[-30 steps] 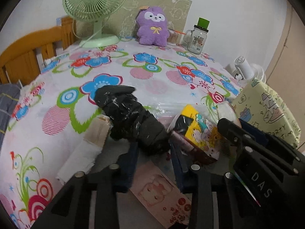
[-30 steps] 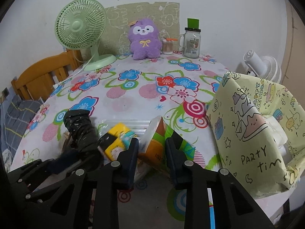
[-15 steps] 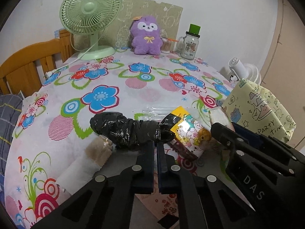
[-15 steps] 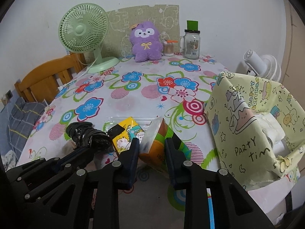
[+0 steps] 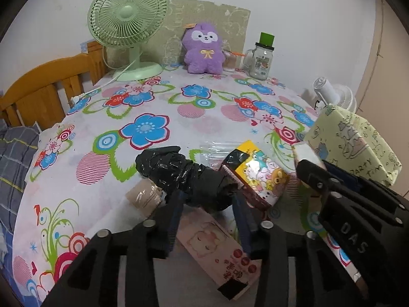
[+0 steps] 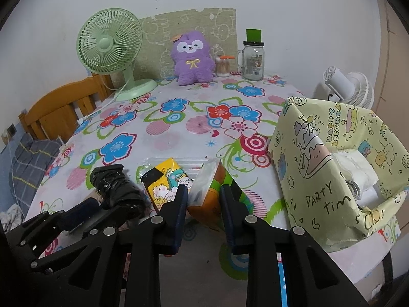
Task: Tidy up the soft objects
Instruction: 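Lift the black wrapped item and tissue pack toward the paper box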
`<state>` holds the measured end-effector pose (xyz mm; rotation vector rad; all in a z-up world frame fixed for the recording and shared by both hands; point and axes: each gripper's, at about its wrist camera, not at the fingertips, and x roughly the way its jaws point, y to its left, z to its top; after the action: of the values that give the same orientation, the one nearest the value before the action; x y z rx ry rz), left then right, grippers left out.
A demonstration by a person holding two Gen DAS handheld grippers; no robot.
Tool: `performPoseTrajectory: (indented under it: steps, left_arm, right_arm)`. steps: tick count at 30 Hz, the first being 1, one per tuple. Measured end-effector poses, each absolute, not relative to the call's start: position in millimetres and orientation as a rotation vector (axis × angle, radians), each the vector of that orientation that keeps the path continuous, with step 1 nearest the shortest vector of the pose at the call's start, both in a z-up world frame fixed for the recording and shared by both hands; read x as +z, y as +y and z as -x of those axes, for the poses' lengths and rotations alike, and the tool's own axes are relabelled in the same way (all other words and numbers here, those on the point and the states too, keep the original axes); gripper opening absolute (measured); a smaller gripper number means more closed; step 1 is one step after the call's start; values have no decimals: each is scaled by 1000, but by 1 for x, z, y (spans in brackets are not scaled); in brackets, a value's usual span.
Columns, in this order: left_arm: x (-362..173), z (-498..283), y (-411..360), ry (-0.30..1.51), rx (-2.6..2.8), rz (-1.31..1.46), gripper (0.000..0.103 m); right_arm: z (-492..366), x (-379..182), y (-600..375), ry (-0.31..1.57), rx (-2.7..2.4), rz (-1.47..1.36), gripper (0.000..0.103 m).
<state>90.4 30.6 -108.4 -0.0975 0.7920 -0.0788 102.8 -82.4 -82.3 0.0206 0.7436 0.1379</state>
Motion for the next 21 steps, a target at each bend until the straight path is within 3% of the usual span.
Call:
performPoseTrajectory:
  steps: [2, 3, 12, 17, 21]
  left_arm:
    - [-112, -95, 32, 805, -78, 107, 56]
    - [-113, -97, 33, 807, -78, 110, 58]
    - [-118, -115, 29, 821, -92, 118, 57]
    - [-122, -122, 28, 838, -104, 128, 35]
    - [-121, -121, 26, 836, -116, 105, 24]
  right_arm:
    - [-105, -82, -82, 744, 135, -16, 29]
    - [-106, -82, -82, 745, 134, -16, 29]
    - [-119, -83, -85, 749, 121, -11, 29]
    - [-123, -84, -84, 752, 121, -2, 29]
    - [-124, -85, -82, 753, 122, 0, 29]
